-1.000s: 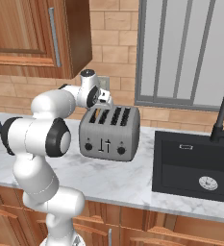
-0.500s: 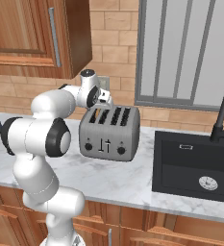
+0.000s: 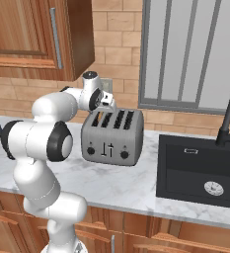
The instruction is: Start the toaster. Once the lever pops up, take the bread to the plate on the dining counter.
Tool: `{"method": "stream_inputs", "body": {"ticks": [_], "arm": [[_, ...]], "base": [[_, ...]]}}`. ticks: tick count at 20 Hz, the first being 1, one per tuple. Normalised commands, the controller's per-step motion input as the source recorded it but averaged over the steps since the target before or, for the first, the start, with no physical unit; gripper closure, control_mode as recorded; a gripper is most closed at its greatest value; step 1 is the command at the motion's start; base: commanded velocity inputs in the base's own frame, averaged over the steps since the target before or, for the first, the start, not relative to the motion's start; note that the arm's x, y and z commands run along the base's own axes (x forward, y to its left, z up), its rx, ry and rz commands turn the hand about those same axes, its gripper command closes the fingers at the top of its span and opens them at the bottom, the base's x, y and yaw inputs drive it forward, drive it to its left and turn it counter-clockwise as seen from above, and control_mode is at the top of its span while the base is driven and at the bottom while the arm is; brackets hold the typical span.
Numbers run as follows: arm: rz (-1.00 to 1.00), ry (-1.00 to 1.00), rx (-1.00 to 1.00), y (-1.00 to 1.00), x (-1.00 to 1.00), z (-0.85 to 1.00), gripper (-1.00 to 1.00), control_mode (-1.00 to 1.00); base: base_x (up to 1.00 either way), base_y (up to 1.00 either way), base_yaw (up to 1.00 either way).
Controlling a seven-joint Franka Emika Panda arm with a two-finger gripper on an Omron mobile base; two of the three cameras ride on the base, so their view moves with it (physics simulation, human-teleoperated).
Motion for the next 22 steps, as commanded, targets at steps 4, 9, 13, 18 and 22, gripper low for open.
{"method": "stream_inputs", "body": {"ticks": [4, 9, 13, 18, 22], "arm": [[0.00, 0.00, 0.00, 0.00, 0.00, 0.00, -1.00, -1.00], [0.00, 0.00, 0.00, 0.00, 0.00, 0.00, -1.00, -1.00], [0.00, 0.00, 0.00, 0.00, 0.00, 0.00, -1.00, -1.00], [0.00, 0.00, 0.00, 0.00, 0.00, 0.00, -1.00, -1.00], [0.00, 0.00, 0.00, 0.00, 0.00, 0.00, -1.00, -1.00]], "base": [[0.00, 0.00, 0.00], [0.00, 0.00, 0.00], [0.00, 0.00, 0.00], [0.00, 0.00, 0.00], [0.00, 0.00, 0.00]]}}
